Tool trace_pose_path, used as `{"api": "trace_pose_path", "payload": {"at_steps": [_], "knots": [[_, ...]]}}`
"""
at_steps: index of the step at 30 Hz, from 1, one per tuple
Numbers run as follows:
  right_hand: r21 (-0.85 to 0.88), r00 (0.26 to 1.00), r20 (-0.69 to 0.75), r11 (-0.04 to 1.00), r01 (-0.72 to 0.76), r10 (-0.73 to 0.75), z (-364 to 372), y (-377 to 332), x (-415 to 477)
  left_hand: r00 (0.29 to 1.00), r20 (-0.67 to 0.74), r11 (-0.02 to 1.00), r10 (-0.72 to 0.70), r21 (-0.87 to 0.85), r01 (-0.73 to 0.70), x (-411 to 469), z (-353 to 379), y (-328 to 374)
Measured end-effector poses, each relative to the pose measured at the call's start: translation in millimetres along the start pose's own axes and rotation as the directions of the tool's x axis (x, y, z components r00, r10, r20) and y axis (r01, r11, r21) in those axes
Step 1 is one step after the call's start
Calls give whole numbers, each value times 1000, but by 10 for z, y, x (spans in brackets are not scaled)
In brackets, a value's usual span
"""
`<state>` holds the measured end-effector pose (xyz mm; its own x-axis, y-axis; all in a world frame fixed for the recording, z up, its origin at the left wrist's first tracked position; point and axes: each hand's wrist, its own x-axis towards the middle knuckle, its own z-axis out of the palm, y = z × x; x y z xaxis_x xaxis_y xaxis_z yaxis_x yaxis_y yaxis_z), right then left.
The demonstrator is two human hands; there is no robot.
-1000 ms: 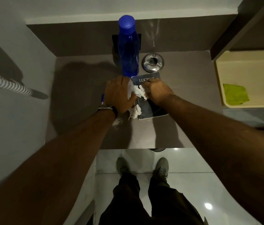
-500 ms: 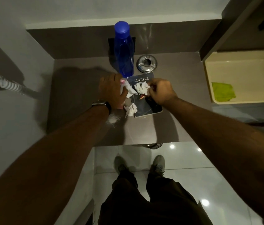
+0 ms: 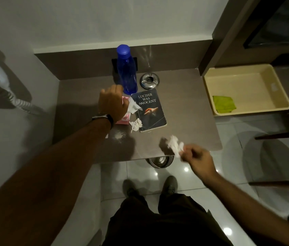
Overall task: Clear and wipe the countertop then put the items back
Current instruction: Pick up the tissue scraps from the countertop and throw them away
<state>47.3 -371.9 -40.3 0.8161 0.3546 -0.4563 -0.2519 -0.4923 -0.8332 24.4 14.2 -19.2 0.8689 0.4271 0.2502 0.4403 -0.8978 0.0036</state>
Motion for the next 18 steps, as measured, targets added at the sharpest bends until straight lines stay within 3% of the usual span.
{"api": "trace_pose_path", "payload": {"at_steps": [3, 8, 12, 16, 18], "knots": [[-47, 969, 28, 969, -244, 246, -90, 546, -356, 999, 21, 998, -44, -42, 45, 31, 14, -63], [-52, 846, 37, 847, -529, 531, 221, 1019, -308, 993, 66, 991, -95, -84, 101, 40, 161, -62], [-95, 766, 25, 765, -637, 642, 600, 1066, 80, 997, 19, 993, -78, -86, 80, 63, 233, -23], [-253, 697, -61, 664, -703, 715, 885, 1009, 499, 999, 41, 998, -6, -56, 8, 67, 234, -70], [-161, 668, -70, 652, -741, 741, 987, 1038, 692, 997, 76, 1000, -7, -20, 9, 106, 162, -139]]}}
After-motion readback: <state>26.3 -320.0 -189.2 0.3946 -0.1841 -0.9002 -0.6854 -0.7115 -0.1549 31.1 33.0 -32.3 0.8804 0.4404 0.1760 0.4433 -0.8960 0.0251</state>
